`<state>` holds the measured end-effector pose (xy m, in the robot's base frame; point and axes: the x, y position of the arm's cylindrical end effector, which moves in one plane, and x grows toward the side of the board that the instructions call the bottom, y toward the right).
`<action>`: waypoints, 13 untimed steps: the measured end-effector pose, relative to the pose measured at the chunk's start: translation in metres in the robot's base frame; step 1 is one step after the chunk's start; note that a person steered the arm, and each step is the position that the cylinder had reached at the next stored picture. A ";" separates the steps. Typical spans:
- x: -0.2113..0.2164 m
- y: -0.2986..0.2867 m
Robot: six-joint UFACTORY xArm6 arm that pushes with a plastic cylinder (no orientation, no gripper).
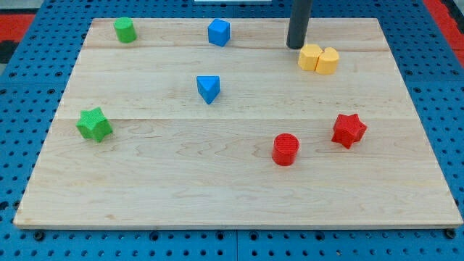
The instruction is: Place blue cube to the top right of triangle
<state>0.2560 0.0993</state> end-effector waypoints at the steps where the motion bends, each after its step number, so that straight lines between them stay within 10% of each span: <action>1: -0.018 -0.051; 8: -0.034 -0.232; 13: 0.043 -0.162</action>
<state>0.2992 -0.0631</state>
